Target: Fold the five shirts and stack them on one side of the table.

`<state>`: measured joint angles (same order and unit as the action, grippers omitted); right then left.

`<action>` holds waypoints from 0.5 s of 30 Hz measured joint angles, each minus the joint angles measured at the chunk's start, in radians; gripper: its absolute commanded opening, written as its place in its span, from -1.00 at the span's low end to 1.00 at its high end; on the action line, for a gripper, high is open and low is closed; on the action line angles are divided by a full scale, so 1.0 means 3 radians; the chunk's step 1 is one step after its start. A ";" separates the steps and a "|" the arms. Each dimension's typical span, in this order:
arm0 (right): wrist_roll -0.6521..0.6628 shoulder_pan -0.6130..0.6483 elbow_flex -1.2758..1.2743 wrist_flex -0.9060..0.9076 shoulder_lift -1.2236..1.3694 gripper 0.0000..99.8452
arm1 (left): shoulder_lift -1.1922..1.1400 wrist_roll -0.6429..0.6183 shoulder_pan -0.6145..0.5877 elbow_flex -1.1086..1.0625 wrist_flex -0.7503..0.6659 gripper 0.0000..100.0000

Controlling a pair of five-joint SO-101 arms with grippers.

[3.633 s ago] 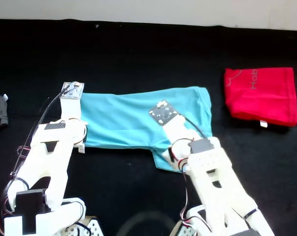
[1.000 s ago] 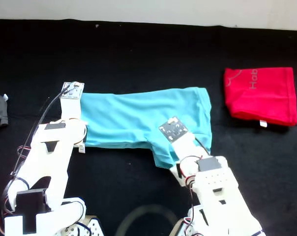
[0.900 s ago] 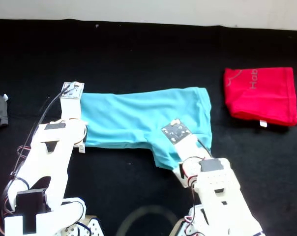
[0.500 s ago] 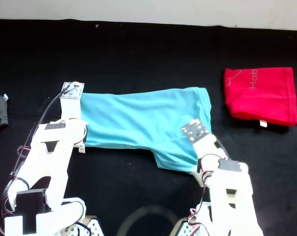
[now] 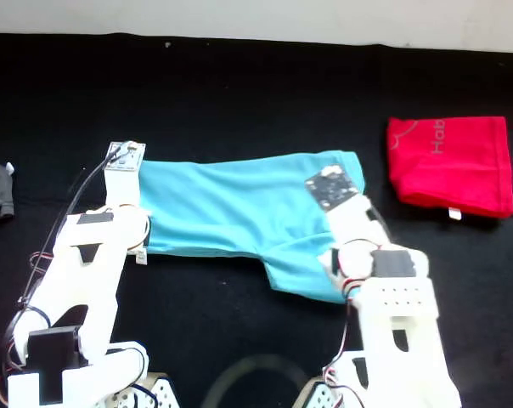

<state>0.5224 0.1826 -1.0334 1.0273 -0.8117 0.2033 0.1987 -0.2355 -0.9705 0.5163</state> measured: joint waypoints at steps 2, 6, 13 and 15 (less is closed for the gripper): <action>-0.0077 0.0153 0.0000 0.0000 0.0000 -0.87 | 0.0000 0.0000 0.0000 0.0000 0.0000 -0.98; -0.0123 0.0251 0.0000 0.0000 0.0000 -0.70 | 0.0000 0.0000 0.0000 0.0000 0.0000 -0.98; -0.0123 0.0235 -0.0476 -0.0522 0.0000 -0.74 | 0.0000 0.0000 0.0000 0.0000 0.0000 -0.98; -0.0077 0.0102 -0.0685 -0.0839 0.0000 -0.74 | 0.0000 0.0000 0.0000 0.0000 0.0000 -0.98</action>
<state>0.4994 0.2133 -1.2390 0.7756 -0.8117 0.2033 0.1987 -0.2355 -0.9705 0.5163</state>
